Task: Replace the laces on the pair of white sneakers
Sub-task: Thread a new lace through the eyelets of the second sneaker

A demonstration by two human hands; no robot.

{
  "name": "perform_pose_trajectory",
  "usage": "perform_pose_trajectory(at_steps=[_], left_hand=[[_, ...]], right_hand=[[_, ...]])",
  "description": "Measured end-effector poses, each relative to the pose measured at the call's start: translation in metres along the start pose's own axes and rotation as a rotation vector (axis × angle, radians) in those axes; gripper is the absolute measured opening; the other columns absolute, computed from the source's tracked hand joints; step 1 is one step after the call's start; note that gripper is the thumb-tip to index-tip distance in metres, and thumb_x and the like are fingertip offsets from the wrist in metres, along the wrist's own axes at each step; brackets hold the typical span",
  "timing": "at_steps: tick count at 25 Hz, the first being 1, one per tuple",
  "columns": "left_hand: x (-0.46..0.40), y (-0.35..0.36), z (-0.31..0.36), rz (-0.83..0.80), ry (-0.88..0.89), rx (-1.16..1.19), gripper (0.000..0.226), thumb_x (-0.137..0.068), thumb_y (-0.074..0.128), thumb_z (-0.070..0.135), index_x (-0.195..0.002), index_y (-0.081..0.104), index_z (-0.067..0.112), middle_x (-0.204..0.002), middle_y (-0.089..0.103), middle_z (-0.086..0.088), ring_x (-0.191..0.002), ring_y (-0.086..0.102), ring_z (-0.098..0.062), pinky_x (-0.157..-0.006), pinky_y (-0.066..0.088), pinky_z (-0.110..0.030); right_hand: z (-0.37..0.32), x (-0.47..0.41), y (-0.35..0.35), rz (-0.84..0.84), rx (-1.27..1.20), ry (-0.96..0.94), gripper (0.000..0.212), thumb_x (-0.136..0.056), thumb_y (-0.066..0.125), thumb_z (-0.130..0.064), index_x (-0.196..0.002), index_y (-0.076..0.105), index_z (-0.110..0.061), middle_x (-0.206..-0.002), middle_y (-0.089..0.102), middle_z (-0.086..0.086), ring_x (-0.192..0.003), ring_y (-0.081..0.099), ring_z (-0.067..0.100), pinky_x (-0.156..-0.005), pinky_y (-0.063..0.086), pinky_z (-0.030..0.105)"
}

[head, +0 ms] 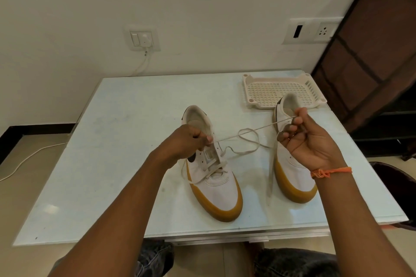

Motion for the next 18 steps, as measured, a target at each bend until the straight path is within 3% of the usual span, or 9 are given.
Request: perform_pose_trajectory(at_steps=[2,5,7,9,11,14,16,18], left_hand=[[0.007,0.012,0.008,-0.153,0.055,0.036,0.025,-0.094,0.061,0.036,-0.085,0.072,0.016,-0.083,0.07,0.002,-0.076,0.059,-0.016,-0.067,0.047,-0.023],[0.014,0.039,0.017,-0.297,0.122,0.082,0.024,-0.094,0.063,0.033,-0.095,0.073,0.011,-0.09,0.075,0.0,-0.086,0.066,-0.014,-0.079,0.052,-0.024],[0.017,0.056,0.018,-0.394,0.163,0.04,0.023,-0.092,0.065,0.031,-0.101,0.074,0.012,-0.096,0.075,0.001,-0.094,0.068,-0.015,-0.088,0.053,-0.029],[0.017,0.059,0.019,-0.405,0.189,0.031,0.018,-0.092,0.066,0.027,-0.103,0.074,0.015,-0.098,0.075,0.003,-0.093,0.069,-0.013,-0.086,0.055,-0.026],[0.014,0.047,0.021,-0.283,0.166,0.133,0.016,-0.093,0.065,0.023,-0.104,0.073,0.015,-0.098,0.075,0.003,-0.087,0.069,-0.011,-0.075,0.056,-0.021],[0.01,0.013,0.018,0.077,0.038,0.379,0.013,-0.094,0.062,0.017,-0.099,0.072,0.012,-0.094,0.074,0.0,-0.073,0.064,-0.01,-0.056,0.051,-0.018],[0.008,-0.012,0.007,0.295,-0.049,0.418,0.01,-0.092,0.062,0.013,-0.093,0.071,0.009,-0.09,0.072,-0.002,-0.069,0.06,-0.011,-0.055,0.05,-0.021],[0.007,-0.026,-0.004,0.387,-0.101,0.302,0.007,-0.089,0.064,0.01,-0.09,0.071,0.009,-0.091,0.071,-0.002,-0.074,0.062,-0.016,-0.064,0.054,-0.03]], right_hand=[[-0.004,0.002,0.002,-0.034,-0.122,-0.066,0.02,-0.085,0.06,-0.029,-0.091,0.077,-0.019,-0.09,0.072,-0.004,-0.072,0.063,0.006,-0.068,0.056,0.024],[0.001,0.006,0.015,-0.243,0.012,-0.099,0.034,-0.091,0.051,-0.015,-0.123,0.063,-0.011,-0.127,0.065,0.007,-0.104,0.067,0.014,-0.09,0.054,0.03],[0.013,0.006,0.023,-0.343,0.179,-0.066,0.038,-0.091,0.054,-0.004,-0.128,0.054,-0.007,-0.13,0.062,0.012,-0.115,0.063,0.022,-0.091,0.054,0.033],[0.024,0.003,0.025,-0.299,0.323,-0.03,0.037,-0.085,0.061,-0.013,-0.12,0.058,-0.004,-0.118,0.068,0.015,-0.105,0.068,0.024,-0.084,0.057,0.031],[0.029,0.001,0.025,-0.198,0.429,-0.032,0.031,-0.083,0.058,-0.022,-0.108,0.063,-0.004,-0.099,0.074,0.012,-0.087,0.071,0.02,-0.074,0.058,0.028],[0.022,-0.004,0.017,-0.097,0.431,-0.094,0.022,-0.083,0.058,-0.025,-0.097,0.066,-0.01,-0.077,0.068,-0.001,-0.07,0.06,0.013,-0.064,0.052,0.024],[0.004,-0.006,0.005,-0.02,0.285,-0.19,0.018,-0.081,0.063,-0.027,-0.095,0.067,-0.015,-0.076,0.058,-0.005,-0.068,0.051,0.009,-0.063,0.044,0.024],[-0.023,-0.004,-0.015,0.079,0.0,-0.3,0.016,-0.081,0.066,-0.031,-0.093,0.066,-0.021,-0.081,0.061,-0.007,-0.076,0.058,0.01,-0.072,0.047,0.025]])
Point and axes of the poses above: each hand's wrist, its own x-axis away from the middle knuckle, its own y-axis out of the palm, z = x × y, the point moved 4 cm from there along -x, towards the middle knuckle
